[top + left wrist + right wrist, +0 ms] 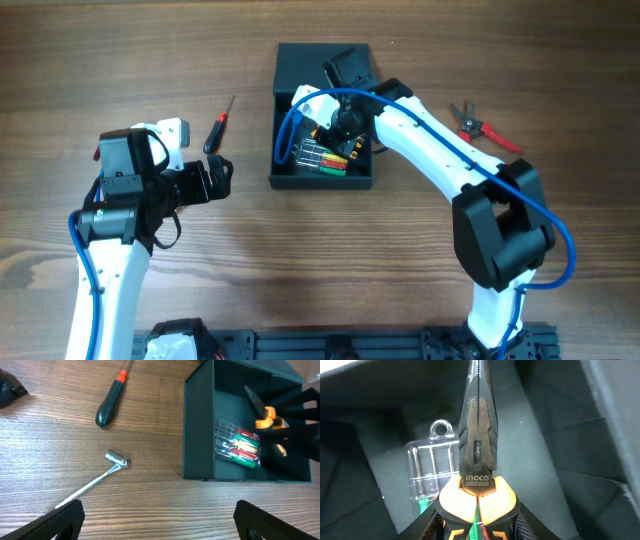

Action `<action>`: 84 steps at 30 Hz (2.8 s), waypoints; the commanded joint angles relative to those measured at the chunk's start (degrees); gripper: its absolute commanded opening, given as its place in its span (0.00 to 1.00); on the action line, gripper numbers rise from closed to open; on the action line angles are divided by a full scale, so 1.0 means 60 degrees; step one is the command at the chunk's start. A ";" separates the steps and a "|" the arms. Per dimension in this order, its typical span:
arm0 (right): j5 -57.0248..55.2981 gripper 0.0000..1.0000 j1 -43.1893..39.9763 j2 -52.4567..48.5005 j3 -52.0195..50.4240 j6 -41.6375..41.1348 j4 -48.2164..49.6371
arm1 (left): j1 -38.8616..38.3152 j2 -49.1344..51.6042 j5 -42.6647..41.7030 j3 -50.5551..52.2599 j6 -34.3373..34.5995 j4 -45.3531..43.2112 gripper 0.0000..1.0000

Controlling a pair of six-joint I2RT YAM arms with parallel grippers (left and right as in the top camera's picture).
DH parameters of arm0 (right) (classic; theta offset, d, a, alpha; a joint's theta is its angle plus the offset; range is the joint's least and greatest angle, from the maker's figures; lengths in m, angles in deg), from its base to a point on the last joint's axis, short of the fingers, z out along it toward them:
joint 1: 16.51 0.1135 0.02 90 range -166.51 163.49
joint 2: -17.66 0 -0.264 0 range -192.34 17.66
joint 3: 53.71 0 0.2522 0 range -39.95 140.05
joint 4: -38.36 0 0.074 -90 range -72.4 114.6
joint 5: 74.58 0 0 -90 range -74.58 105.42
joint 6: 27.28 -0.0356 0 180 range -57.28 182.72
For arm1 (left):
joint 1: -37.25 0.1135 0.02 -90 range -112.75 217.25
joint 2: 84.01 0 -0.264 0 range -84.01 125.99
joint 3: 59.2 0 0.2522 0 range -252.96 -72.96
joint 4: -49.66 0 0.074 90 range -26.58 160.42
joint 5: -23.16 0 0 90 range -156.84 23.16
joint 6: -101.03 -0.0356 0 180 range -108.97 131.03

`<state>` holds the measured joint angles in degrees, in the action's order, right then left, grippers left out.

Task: Pack container
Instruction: 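Lower the pliers into the box and open the right gripper, then move the right gripper toward the red-handled snips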

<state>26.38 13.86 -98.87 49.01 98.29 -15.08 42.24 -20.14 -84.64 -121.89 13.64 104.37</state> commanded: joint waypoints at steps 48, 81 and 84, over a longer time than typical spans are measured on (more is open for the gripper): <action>-0.1122 1.00 -0.4761 0.3271 0.3741 -0.4284 -0.6790 | 0.0026 0.0015 0.0051 -0.0160 -0.0117 0.0113 1.00; -0.0237 0.96 -0.6102 0.1821 -0.3646 -0.4291 -0.0878 | 0.0026 0.0015 0.0051 -0.0160 -0.0113 0.0040 1.00; -0.0237 0.95 -0.6102 0.1716 -0.3625 -0.4360 -0.0834 | 0.0026 0.0015 0.0051 -0.0160 -0.0113 0.0044 1.00</action>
<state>23.99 -22.95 -87.14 27.20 73.53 -20.52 42.24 -20.14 -84.64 -121.89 13.64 104.76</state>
